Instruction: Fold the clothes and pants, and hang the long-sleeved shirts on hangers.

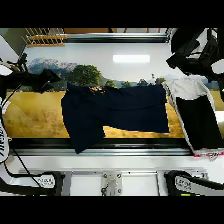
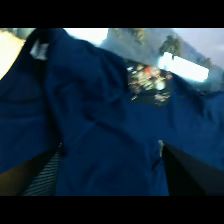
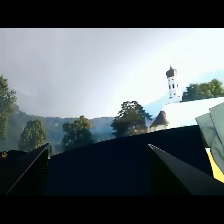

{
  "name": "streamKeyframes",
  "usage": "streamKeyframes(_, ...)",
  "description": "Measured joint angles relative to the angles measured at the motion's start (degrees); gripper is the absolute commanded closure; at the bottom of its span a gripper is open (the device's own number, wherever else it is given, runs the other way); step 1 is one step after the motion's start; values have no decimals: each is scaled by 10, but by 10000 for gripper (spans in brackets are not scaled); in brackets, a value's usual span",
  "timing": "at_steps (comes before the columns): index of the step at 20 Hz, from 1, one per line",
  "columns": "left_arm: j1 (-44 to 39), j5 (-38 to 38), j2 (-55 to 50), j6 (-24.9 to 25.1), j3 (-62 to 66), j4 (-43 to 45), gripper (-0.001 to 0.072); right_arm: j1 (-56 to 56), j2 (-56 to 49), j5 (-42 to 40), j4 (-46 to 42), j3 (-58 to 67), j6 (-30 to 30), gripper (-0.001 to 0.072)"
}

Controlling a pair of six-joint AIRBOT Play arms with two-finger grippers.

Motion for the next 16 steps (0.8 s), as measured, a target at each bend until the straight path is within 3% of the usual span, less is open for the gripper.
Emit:
streamKeyframes(9,92,45,143,29,-317,57,52,-5,111,123,-24,-68,-26,56)
streamKeyframes(16,115,75,127,59,-424,49,52,-4,179,157,-24,-145,-28,56)
